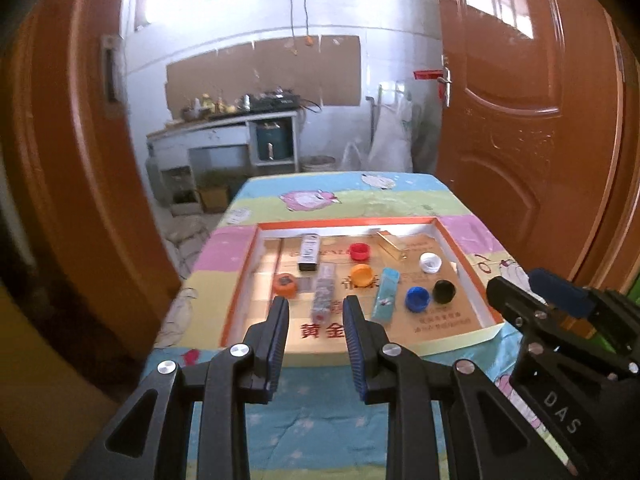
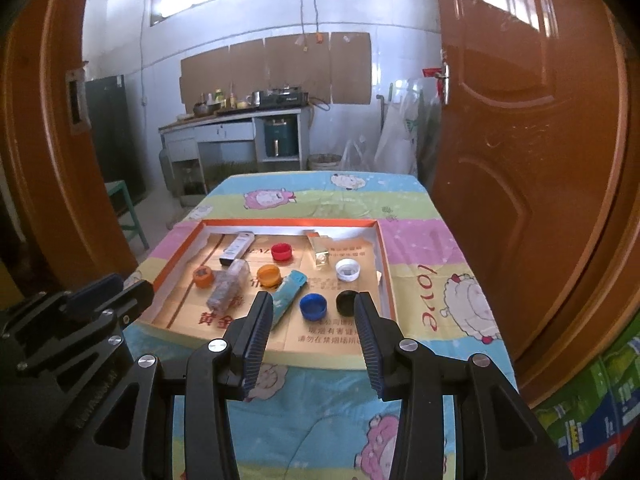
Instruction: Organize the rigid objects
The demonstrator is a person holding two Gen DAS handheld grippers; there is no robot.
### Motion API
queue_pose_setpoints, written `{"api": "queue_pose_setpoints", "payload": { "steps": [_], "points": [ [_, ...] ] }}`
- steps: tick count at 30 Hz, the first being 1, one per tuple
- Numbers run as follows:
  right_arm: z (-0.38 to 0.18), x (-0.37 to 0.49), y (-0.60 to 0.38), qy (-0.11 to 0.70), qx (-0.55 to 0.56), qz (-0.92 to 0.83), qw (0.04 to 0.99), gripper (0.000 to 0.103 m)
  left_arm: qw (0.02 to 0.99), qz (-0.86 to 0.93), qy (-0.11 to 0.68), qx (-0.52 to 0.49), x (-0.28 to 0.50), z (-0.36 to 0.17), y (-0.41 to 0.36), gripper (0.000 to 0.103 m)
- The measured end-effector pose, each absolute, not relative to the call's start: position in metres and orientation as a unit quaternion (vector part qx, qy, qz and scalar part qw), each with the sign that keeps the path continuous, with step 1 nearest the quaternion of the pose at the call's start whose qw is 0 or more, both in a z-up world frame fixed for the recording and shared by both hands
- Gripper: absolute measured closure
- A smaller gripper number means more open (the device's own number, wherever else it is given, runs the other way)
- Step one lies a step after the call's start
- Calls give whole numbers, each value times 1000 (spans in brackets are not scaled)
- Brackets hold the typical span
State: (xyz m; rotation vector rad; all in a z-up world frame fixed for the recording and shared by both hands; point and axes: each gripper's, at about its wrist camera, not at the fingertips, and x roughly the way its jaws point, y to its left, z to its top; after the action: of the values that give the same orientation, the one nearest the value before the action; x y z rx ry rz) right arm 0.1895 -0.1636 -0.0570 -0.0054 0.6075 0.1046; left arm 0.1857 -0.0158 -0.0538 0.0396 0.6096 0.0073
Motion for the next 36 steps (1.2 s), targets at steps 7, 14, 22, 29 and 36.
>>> {"api": "queue_pose_setpoints", "payload": {
  "steps": [7, 14, 22, 29, 36],
  "points": [
    [-44, 154, -162, 289, 7, 51, 956, 55, 958, -14, 288, 2, 152, -41, -12, 75],
    [-32, 117, -157, 271, 0, 48, 961, 55, 962, -9, 273, -6, 117, -30, -8, 75],
    [-18, 82, -155, 251, 1, 48, 967, 55, 968, -13, 250, -14, 83, -15, -4, 75],
    [-9, 59, -146, 237, -12, 58, 970, 55, 975, 3, 222, -7, 59, -6, 0, 75],
    [-6, 48, -141, 234, -18, 52, 971, 42, 977, 12, 214, -14, 46, -3, 6, 75]
  ]
}}
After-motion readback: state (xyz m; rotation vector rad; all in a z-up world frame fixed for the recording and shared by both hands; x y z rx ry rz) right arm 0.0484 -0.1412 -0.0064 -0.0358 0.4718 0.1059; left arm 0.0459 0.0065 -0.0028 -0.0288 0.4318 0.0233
